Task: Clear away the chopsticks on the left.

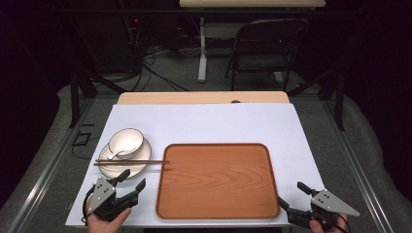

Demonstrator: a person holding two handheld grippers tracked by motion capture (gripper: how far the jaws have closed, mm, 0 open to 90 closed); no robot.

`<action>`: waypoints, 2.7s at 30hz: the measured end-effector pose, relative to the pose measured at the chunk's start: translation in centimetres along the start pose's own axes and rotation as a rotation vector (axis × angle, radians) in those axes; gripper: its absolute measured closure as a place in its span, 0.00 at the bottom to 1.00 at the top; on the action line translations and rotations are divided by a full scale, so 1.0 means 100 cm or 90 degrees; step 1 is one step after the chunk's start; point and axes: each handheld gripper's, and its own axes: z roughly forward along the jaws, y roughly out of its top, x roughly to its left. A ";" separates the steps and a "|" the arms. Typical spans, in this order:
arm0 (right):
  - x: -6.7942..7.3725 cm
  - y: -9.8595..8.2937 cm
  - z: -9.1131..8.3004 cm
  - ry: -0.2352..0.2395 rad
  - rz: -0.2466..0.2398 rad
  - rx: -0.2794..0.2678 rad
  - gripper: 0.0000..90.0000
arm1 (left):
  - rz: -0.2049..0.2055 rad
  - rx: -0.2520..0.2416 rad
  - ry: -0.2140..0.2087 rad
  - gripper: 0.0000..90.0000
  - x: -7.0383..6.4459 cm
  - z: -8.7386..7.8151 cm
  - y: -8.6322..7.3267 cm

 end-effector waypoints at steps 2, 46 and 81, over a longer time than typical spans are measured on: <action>-0.001 0.000 0.001 0.003 0.005 0.010 0.16 | -0.001 0.001 0.003 0.39 0.000 -0.001 0.000; 0.001 0.002 0.003 0.013 0.005 0.016 0.16 | 0.228 0.195 0.079 0.51 0.042 -0.026 0.031; -0.001 0.002 0.004 0.016 0.019 0.017 0.16 | 0.477 0.374 0.060 0.76 0.084 0.022 0.022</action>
